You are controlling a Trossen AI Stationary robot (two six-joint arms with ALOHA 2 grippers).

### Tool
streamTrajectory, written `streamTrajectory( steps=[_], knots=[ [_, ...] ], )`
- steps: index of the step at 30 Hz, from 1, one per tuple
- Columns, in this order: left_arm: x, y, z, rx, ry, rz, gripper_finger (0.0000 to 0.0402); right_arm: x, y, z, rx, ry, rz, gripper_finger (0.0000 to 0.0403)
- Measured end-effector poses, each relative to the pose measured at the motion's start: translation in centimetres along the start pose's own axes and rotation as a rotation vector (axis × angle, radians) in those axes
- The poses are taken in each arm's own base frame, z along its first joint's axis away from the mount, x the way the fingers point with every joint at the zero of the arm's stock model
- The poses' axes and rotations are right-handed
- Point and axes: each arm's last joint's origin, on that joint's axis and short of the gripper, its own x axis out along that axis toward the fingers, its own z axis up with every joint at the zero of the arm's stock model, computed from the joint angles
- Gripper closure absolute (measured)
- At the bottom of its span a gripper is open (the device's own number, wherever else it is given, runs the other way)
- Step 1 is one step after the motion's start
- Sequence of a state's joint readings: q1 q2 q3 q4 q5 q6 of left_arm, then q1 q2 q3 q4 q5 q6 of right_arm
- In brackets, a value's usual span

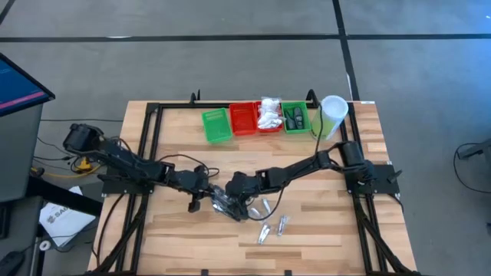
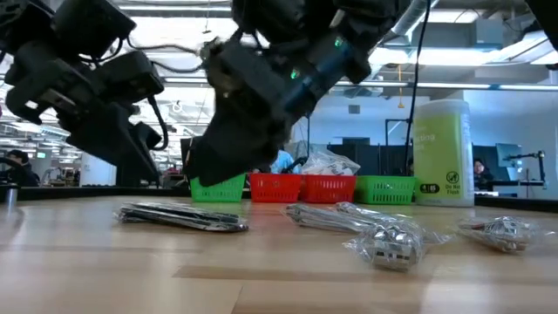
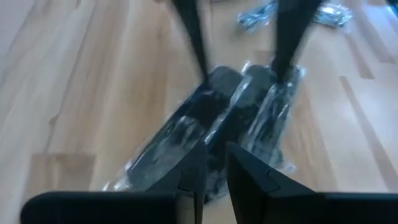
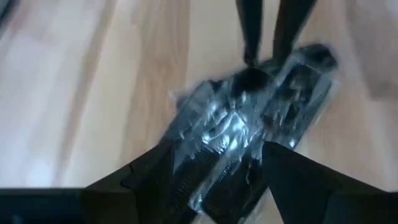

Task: Pick & Place Travel size toiletries
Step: Put the black comb into the left red bin

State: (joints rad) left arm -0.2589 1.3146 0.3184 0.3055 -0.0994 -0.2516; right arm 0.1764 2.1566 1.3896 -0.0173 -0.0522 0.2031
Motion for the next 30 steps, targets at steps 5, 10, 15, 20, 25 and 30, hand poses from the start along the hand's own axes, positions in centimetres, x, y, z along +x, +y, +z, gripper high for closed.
streamTrajectory(
  steps=[5,10,15,20,25,30],
  knots=[
    [0.0,-0.5,-0.2,0.017,0.001,-0.013,0.0349,0.2,0.0,-0.1,-0.001,-0.008,0.001,0.0173],
    [0.0,-0.6,-0.1,-0.003,-0.002,-0.016,0.0349,0.3,-0.2,-0.3,0.002,0.009,-0.004,0.0173],
    [0.0,-0.6,-0.1,-0.003,-0.004,-0.013,0.0349,0.3,-0.2,-0.3,0.002,0.003,-0.008,0.0173],
    [-0.1,-1.0,-0.2,-0.015,-0.004,-0.026,0.0349,0.3,-0.4,-0.3,0.002,-0.006,-0.057,0.0173],
    [-0.2,-1.6,-0.4,-0.021,0.001,-0.051,0.0349,0.3,-0.4,-0.3,0.002,-0.007,-0.081,0.0173],
    [-0.2,-1.8,-0.4,-0.04,0.003,-0.059,0.0349,0.3,-0.3,-0.3,0.008,-0.007,-0.08,0.0173]
  ],
)
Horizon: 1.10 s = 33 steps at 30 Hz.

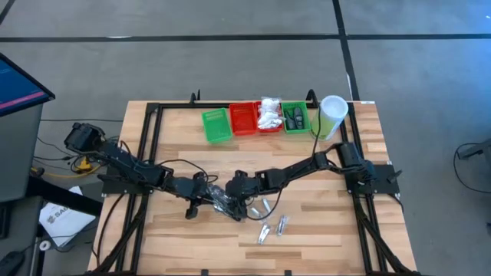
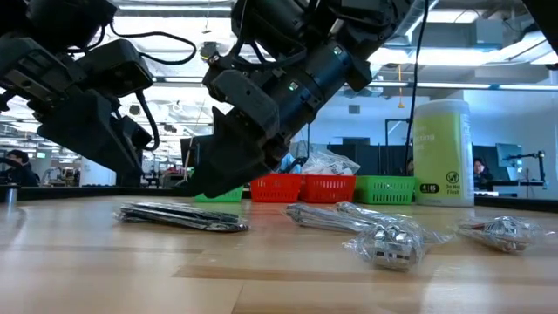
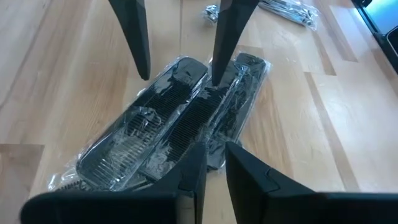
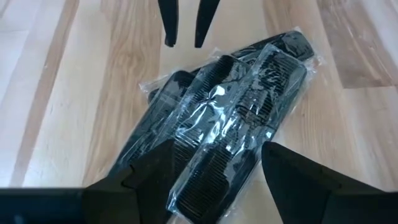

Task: Pick & Place Travel size toiletries
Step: Put the black comb into the left red bin

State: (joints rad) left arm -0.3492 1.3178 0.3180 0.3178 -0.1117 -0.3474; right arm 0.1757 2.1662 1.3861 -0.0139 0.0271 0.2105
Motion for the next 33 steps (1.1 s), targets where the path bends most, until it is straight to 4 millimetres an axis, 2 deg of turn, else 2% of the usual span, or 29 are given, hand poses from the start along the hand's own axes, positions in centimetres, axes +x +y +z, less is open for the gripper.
streamTrajectory(
  steps=[2,6,11,17,20,25,33],
  knots=[
    [0.0,0.0,0.0,-0.015,-0.001,0.0,0.0349,0.0,0.0,0.0,0.0,0.001,0.0,0.0173],
    [0.5,-0.3,-0.5,-0.04,0.022,-0.005,0.0349,1.7,-0.2,-1.1,0.007,0.005,-0.005,0.0173],
    [2.0,-0.3,-1.3,-0.035,0.042,-0.004,0.0349,3.1,-0.3,-1.5,0.016,-0.015,-0.001,0.0173],
    [3.6,0.3,-2.0,-0.046,0.046,0.021,0.0349,3.2,-0.6,-1.5,0.019,-0.004,-0.007,0.0174],
    [3.8,0.4,-2.1,-0.048,0.045,0.025,0.0349,3.2,-0.6,-1.7,0.017,0.014,-0.011,0.0182],
    [3.6,0.4,-2.0,-0.047,0.045,0.024,0.0349,3.0,-1.0,-2.2,0.002,0.083,-0.052,0.0221],
    [3.0,0.3,-1.5,-0.025,0.022,0.025,0.0349,2.9,-1.0,-2.1,0.001,0.079,-0.059,0.032]
  ],
)
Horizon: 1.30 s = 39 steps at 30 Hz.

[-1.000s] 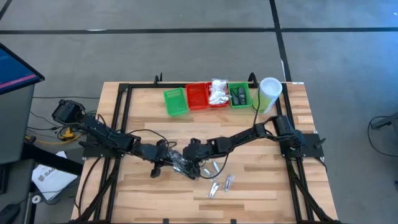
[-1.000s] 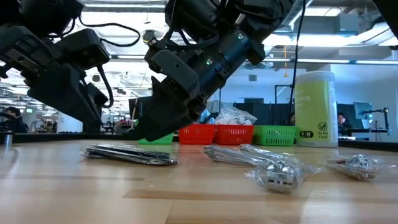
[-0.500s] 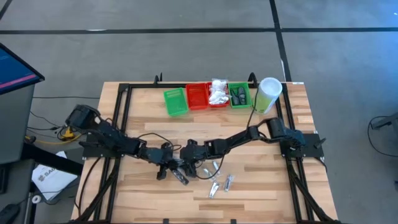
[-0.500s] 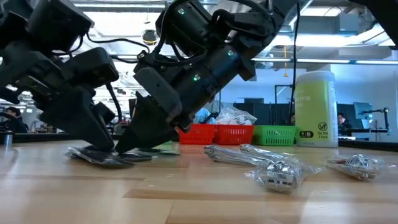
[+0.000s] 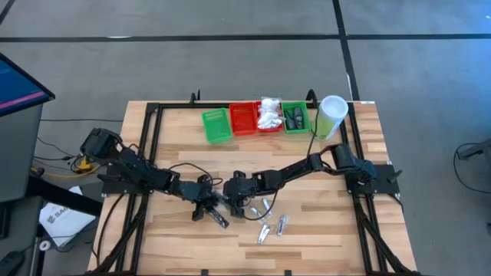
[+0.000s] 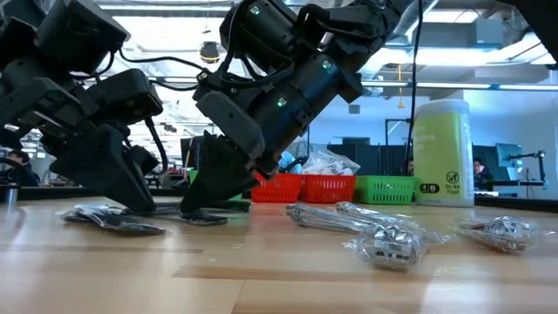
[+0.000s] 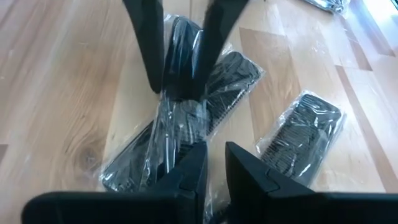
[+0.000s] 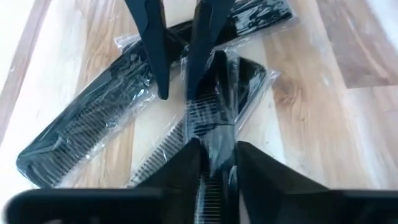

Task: Pick & Place Travel size toiletries
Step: Put the black comb into the left red bin

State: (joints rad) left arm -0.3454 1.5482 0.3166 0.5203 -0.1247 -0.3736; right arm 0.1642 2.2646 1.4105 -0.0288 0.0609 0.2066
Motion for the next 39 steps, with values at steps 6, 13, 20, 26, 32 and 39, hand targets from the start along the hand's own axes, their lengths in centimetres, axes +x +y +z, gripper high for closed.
streamTrajectory(
  steps=[6,13,20,26,32,39],
  knots=[
    [-0.7,-0.2,0.8,0.022,-0.051,-0.01,0.0349,-0.2,0.1,0.3,-0.024,-0.022,0.007,0.0389],
    [-1.9,-0.3,1.7,0.022,-0.102,-0.008,0.0349,-0.7,0.2,1.1,-0.044,-0.015,0.017,0.0394],
    [-3.5,-0.4,2.5,0.018,-0.134,-0.003,0.0349,-3.2,-0.2,2.2,-0.083,0.005,-0.002,0.0401],
    [-4.1,-0.5,2.8,0.015,-0.151,-0.009,0.0349,-4.7,-1.5,2.7,-0.084,0.042,-0.066,0.0402],
    [-4.1,-0.6,2.7,0.01,-0.146,-0.005,0.0349,-5.2,-2.5,3.1,-0.07,0.032,-0.09,0.0403],
    [-4.1,-0.5,2.8,0.001,-0.149,-0.002,0.0349,-5.2,-3.4,3.2,-0.054,0.037,-0.102,0.0403]
  ],
)
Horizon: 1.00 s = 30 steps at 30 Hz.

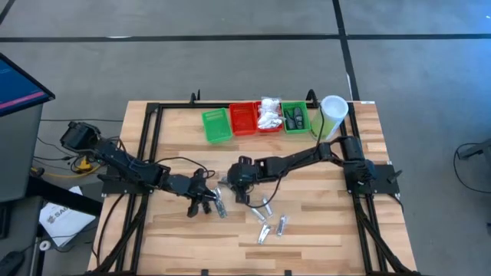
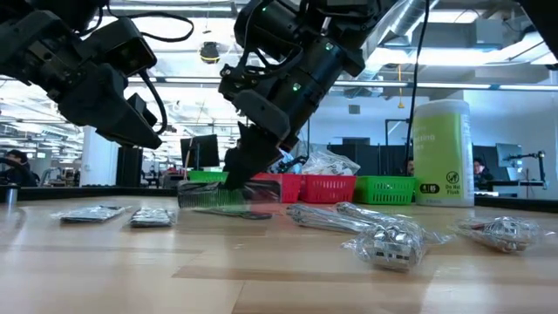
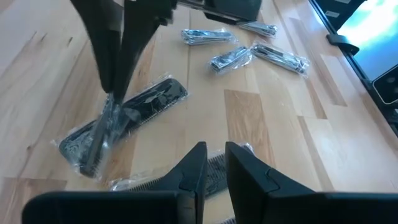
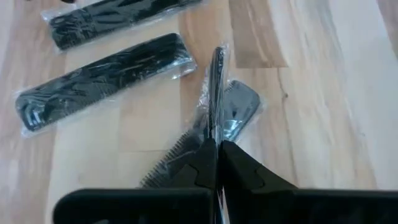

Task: Pick & Place Travel size toiletries
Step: Put the black comb into the left red bin

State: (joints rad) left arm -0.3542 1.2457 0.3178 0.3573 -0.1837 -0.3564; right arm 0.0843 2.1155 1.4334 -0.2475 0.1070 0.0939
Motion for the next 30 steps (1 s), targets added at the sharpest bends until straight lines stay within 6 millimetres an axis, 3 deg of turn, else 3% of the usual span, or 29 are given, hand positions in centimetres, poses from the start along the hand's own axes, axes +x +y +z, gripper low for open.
streamTrajectory(
  steps=[7,14,30],
  knots=[
    [0.0,0.0,-0.2,-0.036,0.005,0.005,0.0349,-2.7,-2.3,1.2,0.019,-0.021,-0.077,0.0403],
    [-0.2,0.4,-1.5,-0.062,0.012,0.076,0.0349,-4.7,-5.9,2.3,0.084,-0.07,-0.158,0.0403],
    [-0.3,0.7,-1.6,-0.075,-0.009,0.121,0.0349,-6.1,-15.0,2.2,0.311,-0.117,-0.304,0.0403]
  ],
)
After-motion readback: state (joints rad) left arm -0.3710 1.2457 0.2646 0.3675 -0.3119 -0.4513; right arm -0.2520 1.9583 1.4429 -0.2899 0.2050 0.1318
